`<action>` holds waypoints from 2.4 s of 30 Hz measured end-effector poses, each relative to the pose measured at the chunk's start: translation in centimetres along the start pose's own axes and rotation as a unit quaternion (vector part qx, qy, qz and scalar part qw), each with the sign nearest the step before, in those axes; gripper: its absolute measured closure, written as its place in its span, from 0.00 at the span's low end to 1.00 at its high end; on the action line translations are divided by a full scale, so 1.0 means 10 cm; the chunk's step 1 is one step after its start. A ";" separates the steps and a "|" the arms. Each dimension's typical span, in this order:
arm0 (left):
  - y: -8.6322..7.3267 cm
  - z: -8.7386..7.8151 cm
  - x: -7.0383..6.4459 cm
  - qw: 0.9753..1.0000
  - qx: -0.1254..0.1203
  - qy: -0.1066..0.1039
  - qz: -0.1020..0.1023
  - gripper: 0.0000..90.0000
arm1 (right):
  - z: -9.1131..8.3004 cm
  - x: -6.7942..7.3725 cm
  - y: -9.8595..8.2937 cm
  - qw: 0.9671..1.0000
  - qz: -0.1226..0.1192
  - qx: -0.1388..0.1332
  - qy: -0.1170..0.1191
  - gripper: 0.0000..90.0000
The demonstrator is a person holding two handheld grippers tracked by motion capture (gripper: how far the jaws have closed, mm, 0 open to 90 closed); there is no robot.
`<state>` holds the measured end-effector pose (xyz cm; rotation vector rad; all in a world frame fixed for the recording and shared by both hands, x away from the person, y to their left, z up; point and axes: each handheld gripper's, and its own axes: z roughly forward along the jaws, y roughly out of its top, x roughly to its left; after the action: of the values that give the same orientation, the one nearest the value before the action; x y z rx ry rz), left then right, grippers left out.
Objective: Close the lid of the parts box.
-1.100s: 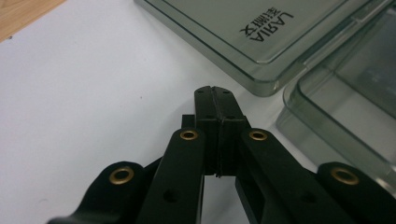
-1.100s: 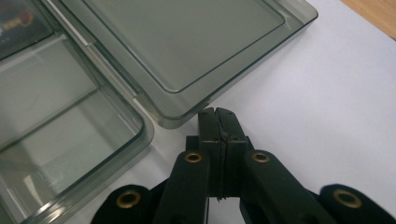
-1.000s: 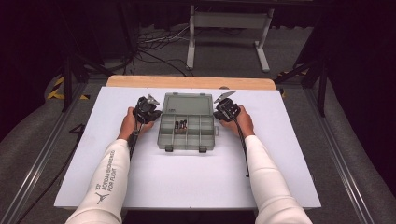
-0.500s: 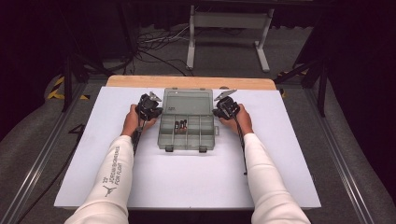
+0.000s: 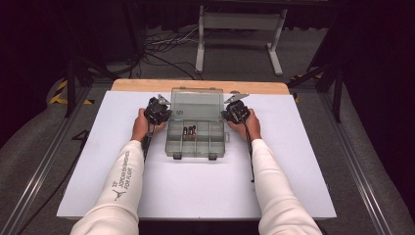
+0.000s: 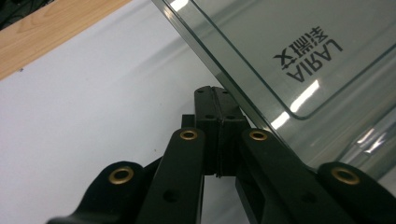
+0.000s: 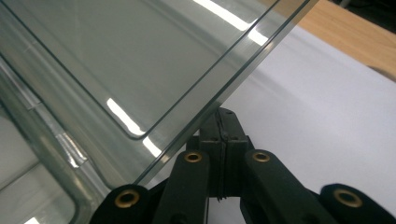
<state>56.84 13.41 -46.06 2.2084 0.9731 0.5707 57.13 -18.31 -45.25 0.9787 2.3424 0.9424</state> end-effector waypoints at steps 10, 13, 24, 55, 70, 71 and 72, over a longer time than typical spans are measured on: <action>0.10 0.00 0.00 1.000 -0.011 0.026 -0.003 1.00 | -0.02 -0.01 0.02 0.999 0.001 -0.030 -0.014 1.00; 0.12 -0.02 0.01 0.999 -0.017 0.027 -0.010 1.00 | -0.03 -0.01 0.04 0.999 0.004 -0.041 -0.019 1.00; 0.23 -0.17 0.02 0.999 -0.038 0.038 -0.007 1.00 | -0.15 0.00 0.18 0.996 0.002 -0.073 -0.047 1.00; 0.39 -0.63 -0.01 0.995 -0.089 0.023 -0.033 1.00 | -0.55 0.08 0.36 0.992 0.006 -0.123 -0.039 1.00; 0.39 -0.71 -0.08 0.994 -0.087 0.032 -0.050 1.00 | -0.65 0.13 0.36 0.992 0.025 -0.123 -0.030 1.00; 0.39 -0.71 -0.07 0.995 -0.086 0.030 -0.049 1.00 | -0.65 0.14 0.36 0.992 0.025 -0.122 -0.032 1.00; 0.39 -0.73 -0.07 0.995 -0.087 0.031 -0.046 1.00 | -0.65 0.15 0.37 0.992 0.026 -0.122 -0.032 1.00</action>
<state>53.86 13.66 -38.36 1.9929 1.0124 0.6583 53.87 -18.09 -38.35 0.9593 2.0964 1.1679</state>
